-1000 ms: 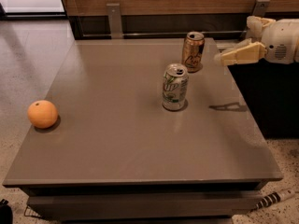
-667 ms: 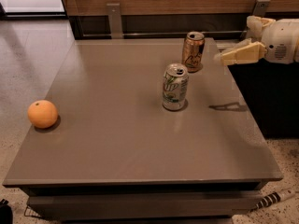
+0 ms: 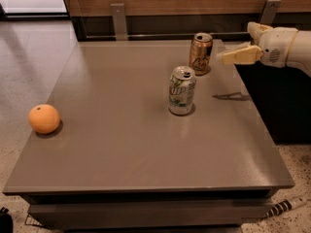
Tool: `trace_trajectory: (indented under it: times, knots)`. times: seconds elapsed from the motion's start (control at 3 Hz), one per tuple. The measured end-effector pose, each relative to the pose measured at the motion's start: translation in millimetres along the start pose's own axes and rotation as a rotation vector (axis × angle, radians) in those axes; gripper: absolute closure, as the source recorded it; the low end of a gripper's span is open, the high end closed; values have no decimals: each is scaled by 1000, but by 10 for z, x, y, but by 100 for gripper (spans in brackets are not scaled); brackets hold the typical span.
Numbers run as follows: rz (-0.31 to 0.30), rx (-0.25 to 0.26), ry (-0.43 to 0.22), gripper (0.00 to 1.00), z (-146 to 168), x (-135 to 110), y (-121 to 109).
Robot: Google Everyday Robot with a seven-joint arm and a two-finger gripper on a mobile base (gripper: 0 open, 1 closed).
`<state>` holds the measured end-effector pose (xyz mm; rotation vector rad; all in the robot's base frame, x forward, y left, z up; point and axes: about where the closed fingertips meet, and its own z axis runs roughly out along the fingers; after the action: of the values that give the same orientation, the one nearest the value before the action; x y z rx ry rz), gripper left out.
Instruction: Move orange can near orange
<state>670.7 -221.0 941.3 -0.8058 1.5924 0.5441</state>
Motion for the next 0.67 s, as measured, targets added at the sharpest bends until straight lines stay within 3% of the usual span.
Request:
trace_trajectory:
  times: [0.67]
  knots:
    - [48,23,-106,0,285,239,-389]
